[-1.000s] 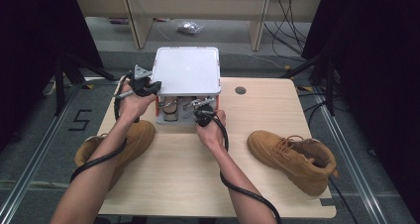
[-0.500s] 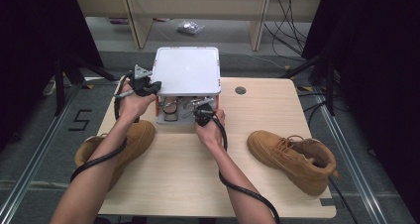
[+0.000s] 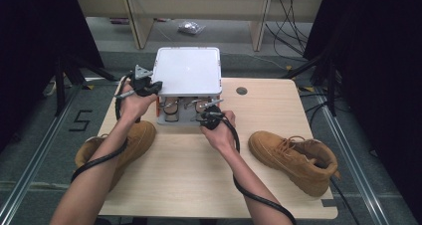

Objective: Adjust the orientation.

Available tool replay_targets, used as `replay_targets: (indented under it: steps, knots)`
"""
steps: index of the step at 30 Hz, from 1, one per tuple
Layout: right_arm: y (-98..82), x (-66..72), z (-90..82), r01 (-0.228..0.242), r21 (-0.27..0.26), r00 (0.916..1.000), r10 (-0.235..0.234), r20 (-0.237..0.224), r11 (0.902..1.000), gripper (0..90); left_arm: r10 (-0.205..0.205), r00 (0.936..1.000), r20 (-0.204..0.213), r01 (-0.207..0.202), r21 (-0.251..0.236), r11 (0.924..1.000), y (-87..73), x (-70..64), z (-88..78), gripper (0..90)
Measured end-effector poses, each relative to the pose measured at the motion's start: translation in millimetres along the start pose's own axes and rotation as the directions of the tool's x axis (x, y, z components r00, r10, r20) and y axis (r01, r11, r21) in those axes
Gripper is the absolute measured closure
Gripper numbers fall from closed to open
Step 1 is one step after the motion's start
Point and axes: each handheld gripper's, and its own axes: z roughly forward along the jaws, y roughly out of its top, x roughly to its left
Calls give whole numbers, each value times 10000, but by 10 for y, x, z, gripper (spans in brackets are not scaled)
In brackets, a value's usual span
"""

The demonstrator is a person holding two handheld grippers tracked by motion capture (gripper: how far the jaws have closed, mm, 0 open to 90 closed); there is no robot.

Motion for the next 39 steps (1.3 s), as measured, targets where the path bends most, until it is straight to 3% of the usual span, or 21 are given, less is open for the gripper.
replay_targets:
  steps: [6, 10, 13, 14, 19, 20, 24, 27, 31, 33, 39]
  knots:
    - [-191, -210, -278, 191, 559, 9998, -189, -53, 9983, 614, -22, 10000, 19, 22, 15, 10000, 7, 5, -3, 887]
    - [-317, -311, -413, 363, 755, 9993, -356, -107, 9965, 583, 53, 9998, 181, -55, 113, 9999, 41, -6, -70, 799]
    - [-431, -318, -503, 134, 707, 9994, -111, -322, 9974, 558, 91, 9995, 312, -94, 92, 9999, 66, -30, -199, 716]
    - [-484, -327, -531, 286, 673, 9989, -260, -396, 9973, 547, 96, 9993, 348, -96, -10, 10000, 66, -32, -231, 684]
    - [-697, -292, -611, -11, 533, 9980, 45, -627, 9986, 528, 342, 9993, 174, -347, 336, 9988, 53, -8, -477, 580]
    - [-738, -290, -610, 102, 455, 9979, -72, -649, 9989, 524, 425, 9990, 164, -431, 390, 9983, 40, 0, -520, 564]
    - [-879, -245, -642, -28, 328, 9967, 55, -812, 9995, 511, 445, 9988, 216, -458, 629, 9970, -50, 48, -681, 505]
    - [-975, -215, -672, -93, 144, 9967, 105, -808, 9999, 510, 123, 9992, 372, -142, 517, 9986, -133, 90, -794, 481]
    - [-1061, -210, -714, -211, -235, 9965, 191, -810, 9995, 508, 100, 9997, 232, -113, 602, 9981, -242, 166, -969, 461]
    - [-1100, -204, -737, -489, -233, 9951, 467, -872, 9985, 503, 42, 9999, 136, -52, 694, 9976, -315, 212, -1066, 451]
    - [-1215, -202, -755, -580, -365, 9946, 546, -887, 9977, 497, -150, 9999, 68, 144, 836, 9964, -531, 329, -1302, 433]
